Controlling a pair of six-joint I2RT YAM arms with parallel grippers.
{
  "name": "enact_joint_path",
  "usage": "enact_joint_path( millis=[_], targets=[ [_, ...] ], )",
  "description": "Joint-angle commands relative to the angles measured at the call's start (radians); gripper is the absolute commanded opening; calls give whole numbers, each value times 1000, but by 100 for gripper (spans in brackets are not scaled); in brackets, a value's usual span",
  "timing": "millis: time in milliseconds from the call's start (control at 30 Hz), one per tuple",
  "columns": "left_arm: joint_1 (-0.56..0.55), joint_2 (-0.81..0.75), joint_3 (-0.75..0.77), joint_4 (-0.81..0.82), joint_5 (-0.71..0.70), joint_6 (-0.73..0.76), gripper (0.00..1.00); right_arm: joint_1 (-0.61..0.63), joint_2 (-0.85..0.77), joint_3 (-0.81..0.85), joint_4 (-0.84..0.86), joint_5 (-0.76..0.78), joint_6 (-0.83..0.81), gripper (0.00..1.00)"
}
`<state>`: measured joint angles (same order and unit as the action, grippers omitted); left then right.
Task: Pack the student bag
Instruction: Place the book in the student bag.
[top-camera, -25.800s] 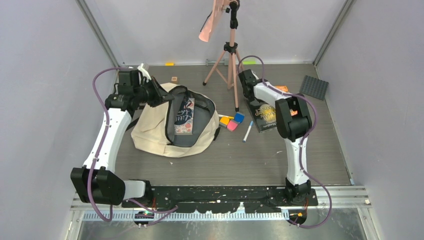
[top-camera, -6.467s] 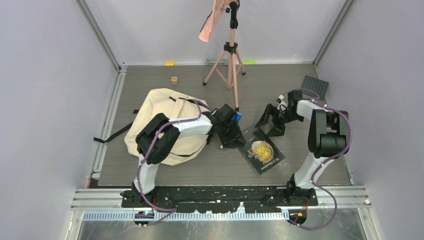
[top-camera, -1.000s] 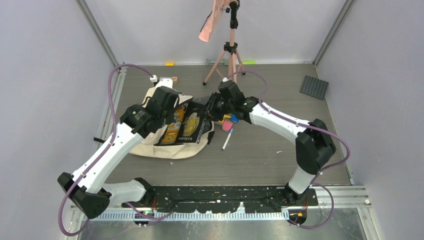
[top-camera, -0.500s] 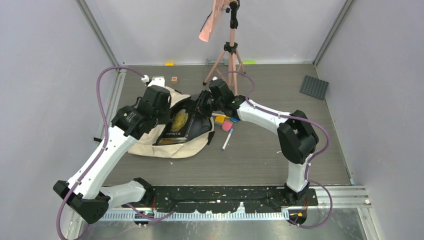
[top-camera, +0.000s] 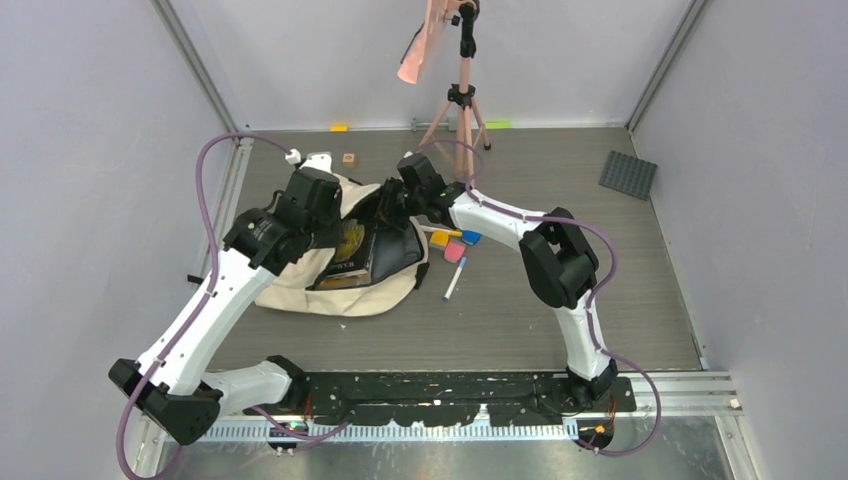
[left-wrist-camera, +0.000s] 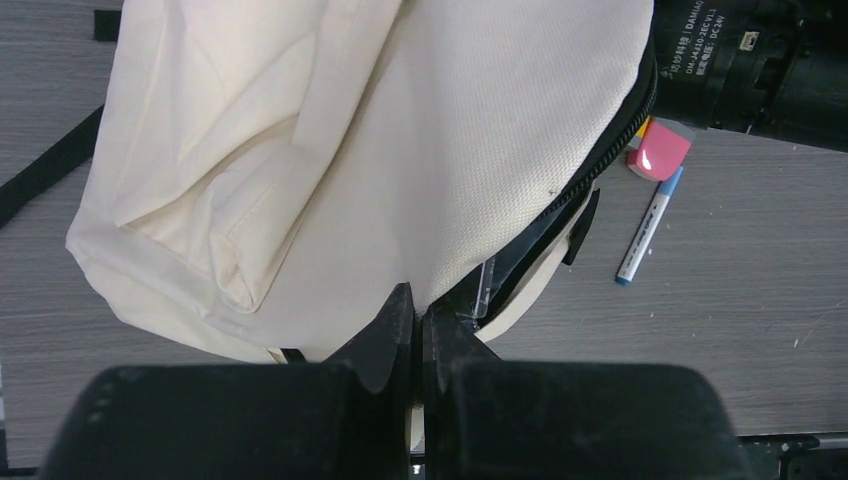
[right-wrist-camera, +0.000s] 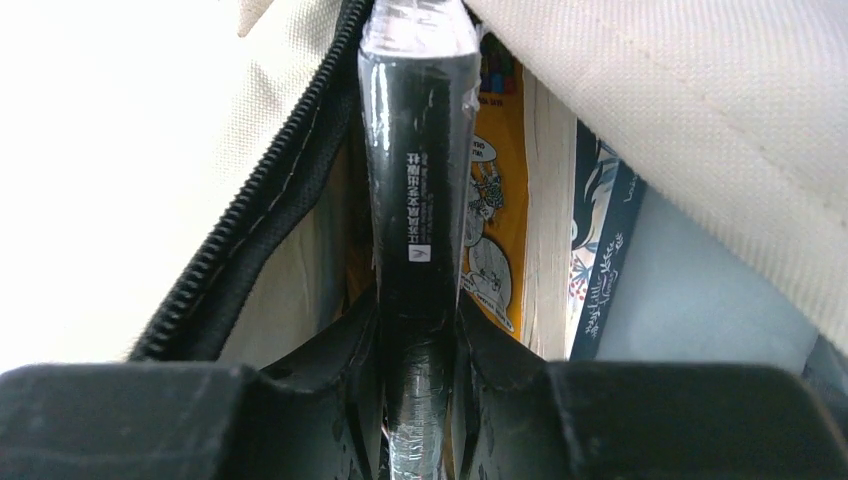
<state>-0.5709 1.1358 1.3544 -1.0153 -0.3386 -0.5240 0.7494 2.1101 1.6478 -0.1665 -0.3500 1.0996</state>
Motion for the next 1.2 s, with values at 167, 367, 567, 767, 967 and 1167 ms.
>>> enact_joint_path(
  millis=[167, 367, 567, 767, 967, 1167],
  targets=[
    [9, 2, 54, 48, 45, -13, 0, 49, 171, 158, -182, 87, -160, 38],
    [14, -23, 40, 30, 30, -19, 0, 53, 150, 160, -206, 113, -216, 60],
    [20, -76, -6, 29, 26, -41, 0, 45, 65, 117, -235, 136, -290, 76],
    [22, -96, -23, 16, 29, -47, 0, 30, 1, 36, -225, 153, -298, 78],
    [22, -138, -106, 18, 31, -12, 0, 29, -81, -20, -220, 152, -357, 74],
    [22, -134, -195, -11, 106, 1, 0, 20, -259, -128, -275, 250, -446, 78]
  ],
)
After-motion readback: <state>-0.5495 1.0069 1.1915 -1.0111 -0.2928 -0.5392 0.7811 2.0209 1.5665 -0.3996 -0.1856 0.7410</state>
